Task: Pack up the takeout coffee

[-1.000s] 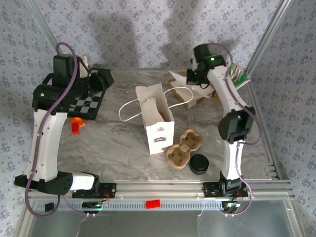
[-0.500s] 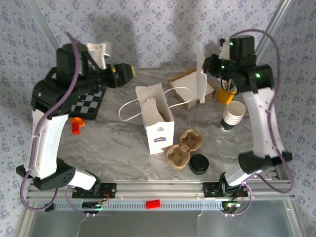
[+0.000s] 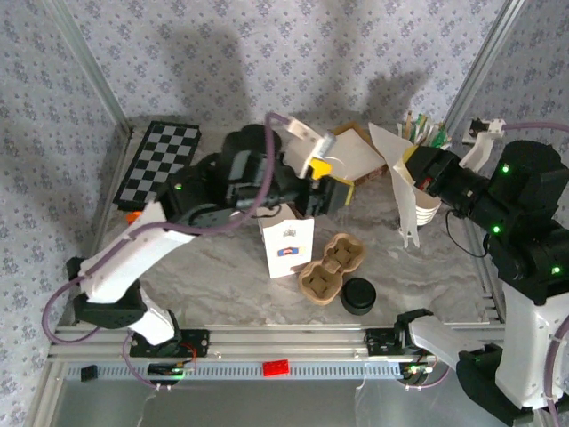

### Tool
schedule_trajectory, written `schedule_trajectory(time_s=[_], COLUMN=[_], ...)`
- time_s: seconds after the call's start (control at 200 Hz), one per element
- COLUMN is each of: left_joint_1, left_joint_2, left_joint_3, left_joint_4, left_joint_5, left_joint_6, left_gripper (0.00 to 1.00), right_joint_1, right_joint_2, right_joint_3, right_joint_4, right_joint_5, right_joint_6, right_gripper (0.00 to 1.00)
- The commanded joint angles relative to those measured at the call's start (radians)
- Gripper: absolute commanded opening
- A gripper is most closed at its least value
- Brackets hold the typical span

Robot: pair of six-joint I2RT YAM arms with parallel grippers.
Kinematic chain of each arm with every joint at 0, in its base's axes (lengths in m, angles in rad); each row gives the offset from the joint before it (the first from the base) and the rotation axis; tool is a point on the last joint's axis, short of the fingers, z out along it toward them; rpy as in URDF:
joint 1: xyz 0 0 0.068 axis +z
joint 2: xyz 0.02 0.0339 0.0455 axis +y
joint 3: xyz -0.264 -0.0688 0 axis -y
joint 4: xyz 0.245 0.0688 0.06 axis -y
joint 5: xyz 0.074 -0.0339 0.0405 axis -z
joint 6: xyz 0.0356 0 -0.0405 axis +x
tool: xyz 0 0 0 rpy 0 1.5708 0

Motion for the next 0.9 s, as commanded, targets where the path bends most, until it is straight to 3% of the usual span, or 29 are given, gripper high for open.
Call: schedule_trajectory(time_s=[0.0,0.135,0.205,0.31,0.45,0.595,0.79,0.895], left_joint_1=[-0.056,-0.103,-0.107,-0.112,-0.105,-0.058,-0.034,-0.024], left_joint_2=[0.040,0.079,0.084,0.063,0.063,0.083,0.110,0.154], left_joint_3=[0.003,0.015,-0.006,-0.085,-0.121,-0.115,-0.109,-0.058], left_joint_4=[0.146,0.167,0.191,0.248,0.304,0.312,0.375,0.343], left_joint_5=[-0.049,-0.102,-0.112,-0.216,-0.262,-0.185,-0.071,-0.038], left_joint_6=[0.024,0.021,-0.010,-0.072,-0.057,-0.047,-0.001,-0.020], left_gripper=[0.66,0.69,0.70,0.71,0.71,0.64,0.44,0.43], right_joint_1=[0.002,0.023,0.036,0.050,0.057,0.059,0.057,0.054], right_joint_2=[-0.007,-0.023,-0.018,-0.006,0.001,0.024,0.028,0.027], right_joint_3=[-0.081,-0.133,-0.141,-0.150,-0.153,-0.114,-0.118,-0.110], right_joint_4=[0.117,0.216,0.253,0.278,0.318,0.317,0.322,0.331], right_joint_5=[-0.049,-0.007,0.006,0.013,0.014,0.010,-0.004,0.007], right_joint_6=[0.151,0.246,0.262,0.275,0.306,0.302,0.311,0.312], right_gripper=[0.00,0.00,0.00,0.00,0.00,0.00,0.00,0.00])
